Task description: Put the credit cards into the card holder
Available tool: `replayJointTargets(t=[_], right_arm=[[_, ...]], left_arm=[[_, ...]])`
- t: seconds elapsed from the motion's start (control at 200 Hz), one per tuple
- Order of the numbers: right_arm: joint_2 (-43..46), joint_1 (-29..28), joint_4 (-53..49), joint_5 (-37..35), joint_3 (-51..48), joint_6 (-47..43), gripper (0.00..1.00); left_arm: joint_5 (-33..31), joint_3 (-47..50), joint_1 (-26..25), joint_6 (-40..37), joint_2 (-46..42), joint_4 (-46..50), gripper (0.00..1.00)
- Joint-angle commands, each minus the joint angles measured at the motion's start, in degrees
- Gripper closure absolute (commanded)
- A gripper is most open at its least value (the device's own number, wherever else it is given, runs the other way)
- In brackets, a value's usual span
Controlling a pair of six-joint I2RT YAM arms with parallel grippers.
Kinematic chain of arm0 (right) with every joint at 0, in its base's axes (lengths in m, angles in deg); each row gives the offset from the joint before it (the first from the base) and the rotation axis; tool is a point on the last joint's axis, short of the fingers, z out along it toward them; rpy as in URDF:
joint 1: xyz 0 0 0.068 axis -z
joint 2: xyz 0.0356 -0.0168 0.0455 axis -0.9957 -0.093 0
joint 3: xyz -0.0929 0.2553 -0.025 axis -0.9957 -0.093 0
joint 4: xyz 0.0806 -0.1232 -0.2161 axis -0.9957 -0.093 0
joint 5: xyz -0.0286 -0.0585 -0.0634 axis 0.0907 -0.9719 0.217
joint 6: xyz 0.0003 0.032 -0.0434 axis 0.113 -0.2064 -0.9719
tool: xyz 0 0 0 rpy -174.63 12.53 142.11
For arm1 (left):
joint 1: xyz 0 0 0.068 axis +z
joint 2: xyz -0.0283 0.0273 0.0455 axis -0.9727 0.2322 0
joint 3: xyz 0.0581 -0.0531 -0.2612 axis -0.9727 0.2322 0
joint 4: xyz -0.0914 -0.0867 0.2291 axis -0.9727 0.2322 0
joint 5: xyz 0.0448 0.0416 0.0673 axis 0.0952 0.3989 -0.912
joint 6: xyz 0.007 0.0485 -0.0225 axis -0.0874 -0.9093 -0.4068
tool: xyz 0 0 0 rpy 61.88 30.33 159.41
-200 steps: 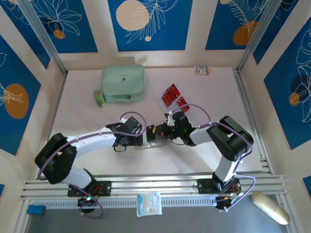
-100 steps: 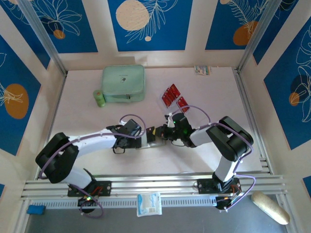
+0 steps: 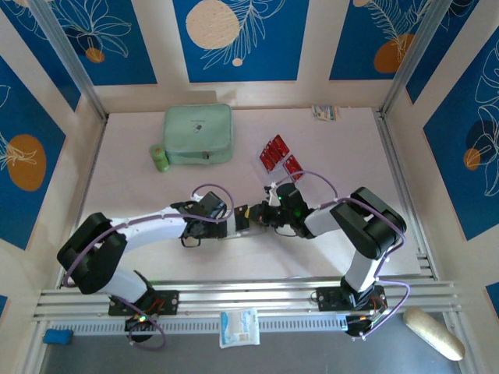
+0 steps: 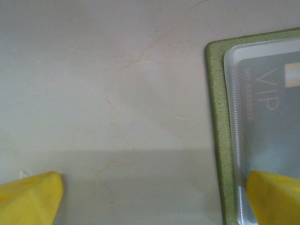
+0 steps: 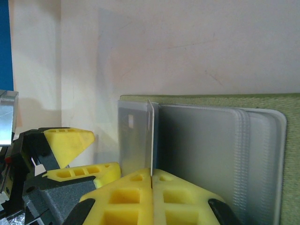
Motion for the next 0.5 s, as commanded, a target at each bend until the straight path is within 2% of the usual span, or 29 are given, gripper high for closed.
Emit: replayJointTargets(t=[0.0, 0.495], right_arm=[[-0.08, -0.69, -0.27, -0.54, -1.61, 0.10, 1.00], [0.62, -1.17, -0.38, -1.20, -3.17, 0.42, 1.00]], left_arm=[[-0.68, 1.06, -0.33, -0.06, 1.01, 0.54, 0.00], [-0.57, 1.06, -0.29, -0.06, 1.10, 0.34, 0.00]])
